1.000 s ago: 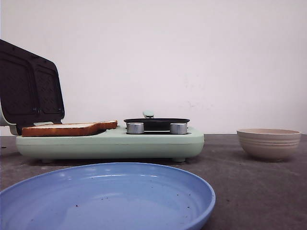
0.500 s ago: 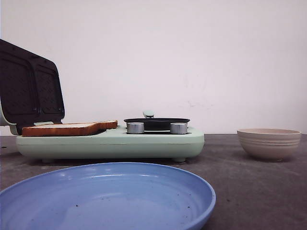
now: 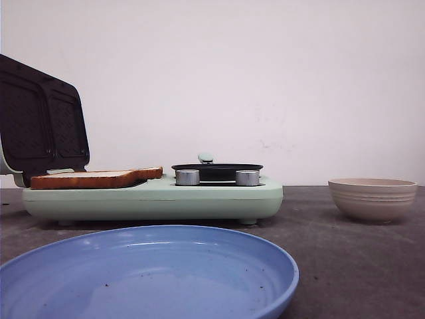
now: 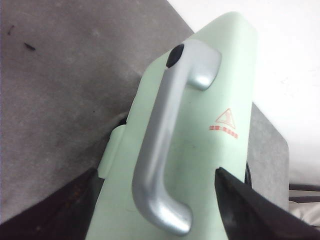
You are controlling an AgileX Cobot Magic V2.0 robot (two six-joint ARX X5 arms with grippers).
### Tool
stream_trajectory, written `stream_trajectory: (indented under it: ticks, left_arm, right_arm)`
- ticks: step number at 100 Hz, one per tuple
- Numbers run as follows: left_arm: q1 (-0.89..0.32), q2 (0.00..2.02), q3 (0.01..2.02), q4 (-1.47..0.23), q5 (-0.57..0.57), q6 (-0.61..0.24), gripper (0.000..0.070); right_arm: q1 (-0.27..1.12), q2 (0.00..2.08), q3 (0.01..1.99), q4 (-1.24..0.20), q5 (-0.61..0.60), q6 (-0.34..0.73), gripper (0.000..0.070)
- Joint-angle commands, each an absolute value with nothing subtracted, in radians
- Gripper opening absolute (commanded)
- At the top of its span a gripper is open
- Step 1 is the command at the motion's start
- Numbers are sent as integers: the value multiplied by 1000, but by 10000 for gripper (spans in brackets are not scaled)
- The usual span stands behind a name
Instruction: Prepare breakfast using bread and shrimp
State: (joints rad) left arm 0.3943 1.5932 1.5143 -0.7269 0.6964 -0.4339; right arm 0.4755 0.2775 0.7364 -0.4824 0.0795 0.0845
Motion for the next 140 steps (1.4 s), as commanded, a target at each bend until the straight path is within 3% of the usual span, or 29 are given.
stream_trajectory:
  ticks: [1,56,72,82,140]
  left_arm:
    - [396,1622,1541,-724,702,-440,400]
    - [334,1695,1541,-714,715,-505,373]
    - [305,1703,1541,-707,714,-506,196]
    - [294,1703,1541,-683,712,-506,1]
    - [136,1703,1541,-574,698,-500,0]
  right_arm:
    - [479,278,745,-477,80,99,3]
    - [479,279,745,-481,80,126,3]
    - [479,279,745,-485,80,132,3]
    - [479,279,745,-498,80,138,3]
    - [479,279,745,-526,80,151,4]
